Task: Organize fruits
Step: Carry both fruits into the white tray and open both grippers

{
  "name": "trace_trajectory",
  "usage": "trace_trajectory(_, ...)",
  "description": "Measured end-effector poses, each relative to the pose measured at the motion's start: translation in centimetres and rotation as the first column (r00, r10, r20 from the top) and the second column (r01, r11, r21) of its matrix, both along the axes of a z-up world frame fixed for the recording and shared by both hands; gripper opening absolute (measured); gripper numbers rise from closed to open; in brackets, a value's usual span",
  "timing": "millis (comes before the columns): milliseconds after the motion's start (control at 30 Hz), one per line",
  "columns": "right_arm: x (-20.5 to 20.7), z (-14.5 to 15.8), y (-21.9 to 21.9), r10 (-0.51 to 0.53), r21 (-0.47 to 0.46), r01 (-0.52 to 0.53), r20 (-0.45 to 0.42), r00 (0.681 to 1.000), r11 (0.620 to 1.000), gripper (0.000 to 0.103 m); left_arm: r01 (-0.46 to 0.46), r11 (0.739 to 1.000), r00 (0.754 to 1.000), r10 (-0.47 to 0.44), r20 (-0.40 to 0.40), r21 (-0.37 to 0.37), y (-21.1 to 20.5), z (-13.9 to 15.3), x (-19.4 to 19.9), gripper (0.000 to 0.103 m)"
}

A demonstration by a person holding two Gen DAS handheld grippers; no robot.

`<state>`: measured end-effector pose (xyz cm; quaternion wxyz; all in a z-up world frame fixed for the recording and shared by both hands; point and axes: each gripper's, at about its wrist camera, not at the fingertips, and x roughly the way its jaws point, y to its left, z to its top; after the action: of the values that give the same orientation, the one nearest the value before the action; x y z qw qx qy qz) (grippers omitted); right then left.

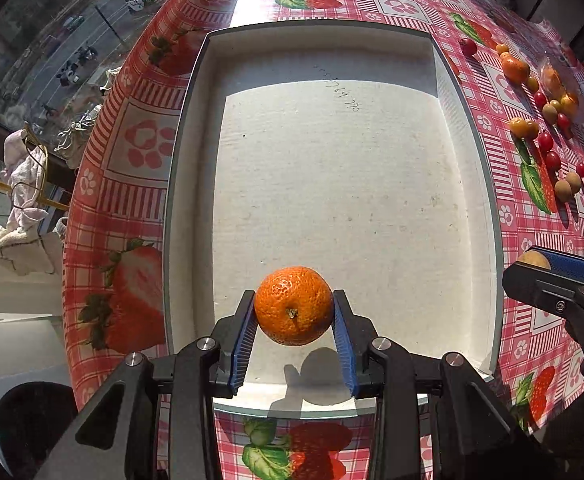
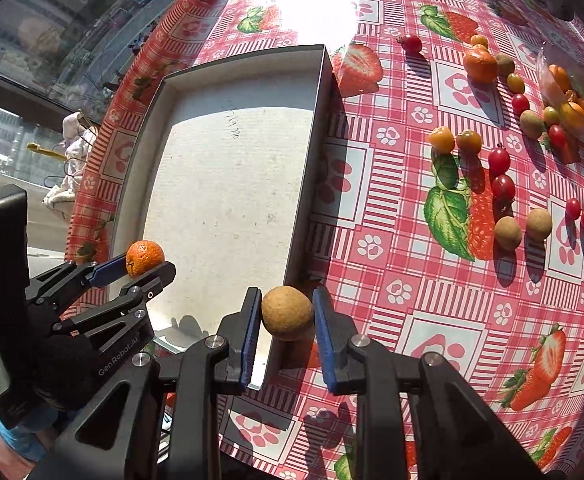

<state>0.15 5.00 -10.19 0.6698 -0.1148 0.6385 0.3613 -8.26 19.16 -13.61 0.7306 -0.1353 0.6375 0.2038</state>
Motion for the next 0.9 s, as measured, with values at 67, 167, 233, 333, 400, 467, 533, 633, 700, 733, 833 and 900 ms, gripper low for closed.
trace_trajectory(67, -1.0, -0.8, 1.4, 0.031, -0.018, -0.031, -0.010, 0.999, 0.999, 0.028, -0.007, 1.000, 1.000, 0.007, -0.011, -0.001, 0.6, -0.7, -0.5, 0.038)
trace_trajectory(167, -1.9, -2.1, 3.0, 0.073, -0.055, -0.073, -0.014, 0.997, 0.996, 0.028, -0.010, 1.000, 1.000, 0.010, -0.027, -0.004, 1.0, -1.7, -0.9, 0.038)
trace_trajectory(233, -2.4, -3.2, 3.9, 0.100, -0.086, -0.102, -0.017, 0.995, 0.991, 0.028, -0.008, 1.000, 0.999, 0.008, -0.032, -0.007, 1.2, -2.1, -1.2, 0.038)
trace_trajectory(333, -2.9, -4.7, 4.8, 0.124, -0.132, -0.126, -0.016, 0.992, 0.983, 0.028, 0.006, 1.000, 1.000, -0.006, -0.017, -0.001, 1.0, -2.2, -1.4, 0.038)
trace_trajectory(400, -3.1, -5.1, 5.0, 0.132, -0.147, -0.133, -0.017, 0.991, 0.980, 0.029, 0.015, 1.000, 1.000, -0.015, -0.013, 0.008, 0.9, -2.2, -1.4, 0.039)
trace_trajectory(467, -3.3, -5.7, 5.4, 0.143, -0.166, -0.143, -0.013, 0.990, 0.976, 0.029, 0.019, 1.000, 1.000, -0.018, -0.016, 0.014, 0.5, -2.4, -1.3, 0.045)
trace_trajectory(533, -3.4, -6.1, 5.9, 0.155, -0.177, -0.152, -0.001, 0.988, 0.972, 0.029, 0.015, 1.000, 1.000, -0.015, -0.017, 0.015, -0.1, -2.4, -1.5, 0.060)
trace_trajectory(633, -3.7, -6.8, 7.2, 0.167, -0.175, -0.165, -0.003, 0.986, 0.971, 0.038, 0.009, 1.000, 1.000, -0.008, -0.026, 0.025, 0.1, -2.6, -1.6, 0.060)
trace_trajectory(700, -3.8, -6.9, 7.6, 0.164, -0.178, -0.162, -0.001, 0.986, 0.971, 0.047, 0.000, 1.000, 1.000, 0.000, -0.027, 0.016, 0.7, -2.4, -1.9, 0.064)
trace_trajectory(733, -3.7, -7.0, 7.7, 0.160, -0.170, -0.159, -0.008, 0.987, 0.972, 0.048, 0.001, 1.000, 1.000, -0.001, -0.030, 0.006, 0.8, -2.4, -2.0, 0.064)
trace_trajectory(833, -3.7, -6.8, 8.1, 0.149, -0.159, -0.150, -0.021, 0.989, 0.976, 0.051, 0.004, 1.000, 0.999, -0.004, -0.041, -0.002, 1.1, -2.3, -2.1, 0.064)
trace_trajectory(900, -3.6, -6.3, 8.2, 0.143, -0.152, -0.144, -0.017, 0.990, 0.978, 0.056, 0.004, 1.000, 0.999, -0.004, -0.039, -0.012, 1.4, -1.9, -2.3, 0.064)
